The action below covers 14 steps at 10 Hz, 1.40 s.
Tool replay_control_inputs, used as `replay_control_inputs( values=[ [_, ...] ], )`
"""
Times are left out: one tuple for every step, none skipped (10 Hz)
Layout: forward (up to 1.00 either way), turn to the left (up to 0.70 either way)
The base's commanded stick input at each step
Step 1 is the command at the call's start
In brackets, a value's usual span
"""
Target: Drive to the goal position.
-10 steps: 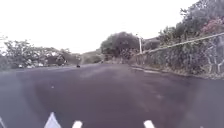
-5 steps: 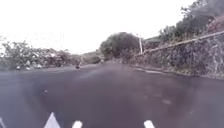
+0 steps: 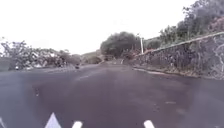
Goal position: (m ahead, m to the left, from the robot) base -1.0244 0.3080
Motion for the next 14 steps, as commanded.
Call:
replay_control_inputs(
  values=[
    [0.7, 0.0],
    [0.7, 0.0],
    [0.7, 0.0],
    [0.7, 0.0],
    [0.7, 0.0],
    [0.7, 0.0],
    [0.7, 0.0],
    [0.7, 0.0],
    [0.7, 0.0],
    [0.7, 0.0],
    [0.7, 0.0],
    [0.7, 0.0],
    [0.7, 0.0],
    [0.7, 0.0]
  ],
)
